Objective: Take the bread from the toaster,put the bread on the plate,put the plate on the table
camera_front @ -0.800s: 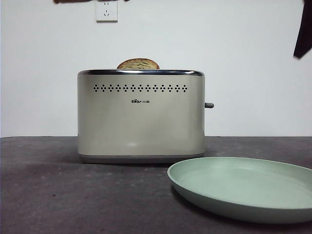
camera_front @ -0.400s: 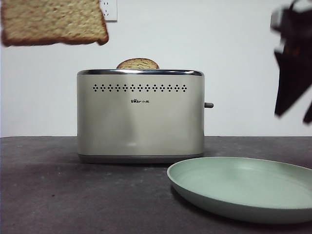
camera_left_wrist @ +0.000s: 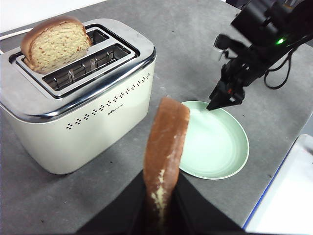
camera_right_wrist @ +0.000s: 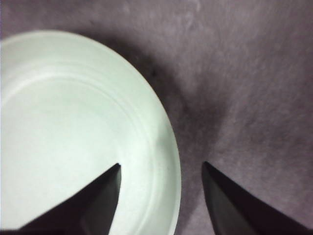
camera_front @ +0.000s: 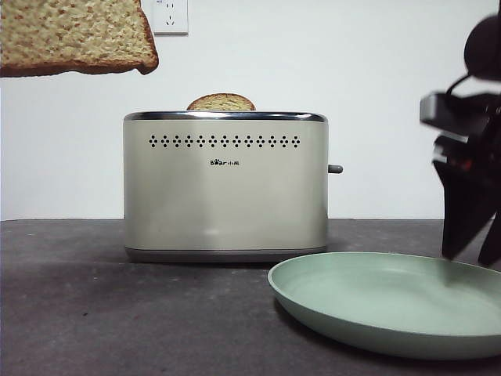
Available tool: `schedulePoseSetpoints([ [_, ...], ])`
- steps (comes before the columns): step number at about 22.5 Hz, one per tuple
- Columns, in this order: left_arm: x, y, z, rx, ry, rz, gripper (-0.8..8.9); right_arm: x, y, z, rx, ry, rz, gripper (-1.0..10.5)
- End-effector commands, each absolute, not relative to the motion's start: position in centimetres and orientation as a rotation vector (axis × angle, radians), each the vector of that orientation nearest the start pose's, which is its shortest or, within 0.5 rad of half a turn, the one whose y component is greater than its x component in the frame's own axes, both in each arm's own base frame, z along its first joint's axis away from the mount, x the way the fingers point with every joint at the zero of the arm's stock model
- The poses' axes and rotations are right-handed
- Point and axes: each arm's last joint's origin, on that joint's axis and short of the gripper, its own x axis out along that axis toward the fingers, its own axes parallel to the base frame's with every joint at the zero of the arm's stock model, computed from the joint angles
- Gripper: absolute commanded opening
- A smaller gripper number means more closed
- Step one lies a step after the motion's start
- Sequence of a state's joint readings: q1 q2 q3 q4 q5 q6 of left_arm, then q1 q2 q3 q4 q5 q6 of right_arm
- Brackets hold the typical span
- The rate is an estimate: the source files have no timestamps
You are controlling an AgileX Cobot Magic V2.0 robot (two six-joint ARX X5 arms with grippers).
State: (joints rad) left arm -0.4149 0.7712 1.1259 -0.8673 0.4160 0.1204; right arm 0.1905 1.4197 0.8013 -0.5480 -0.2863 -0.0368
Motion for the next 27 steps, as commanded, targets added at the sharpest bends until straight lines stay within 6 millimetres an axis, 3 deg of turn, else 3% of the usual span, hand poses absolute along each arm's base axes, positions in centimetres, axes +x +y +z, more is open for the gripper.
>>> schedulePoseSetpoints([
  [1,10.7,-6.0,38.7,0.103,0.459,-0.845,0.04,25.2,5.8,17.2,0.034,1.2,0.437,2.3],
  [6,10.7,-6.0,38.7,0.103,0.458,-0.846,0.04,25.6,5.9,16.0,0.037,1.243,0.434,1.5],
  [10,10.7,-6.1,38.7,0.102,0.458,-0.846,0.04,25.7,5.9,15.8,0.041,1.251,0.439,0.1],
  [13,10.7,-6.1,38.7,0.099,0.458,-0.858,0.04,25.7,5.9,15.9,0.045,1.246,0.443,0.1],
  [22,11.1,-6.7,38.9,0.002,0.465,-0.986,0.04,23.9,7.1,20.5,0.123,1.084,0.588,0.0],
  [27,12.4,-7.5,38.6,-0.056,0.508,-1.062,0.04,22.1,8.5,22.9,0.131,1.002,0.667,0.0],
])
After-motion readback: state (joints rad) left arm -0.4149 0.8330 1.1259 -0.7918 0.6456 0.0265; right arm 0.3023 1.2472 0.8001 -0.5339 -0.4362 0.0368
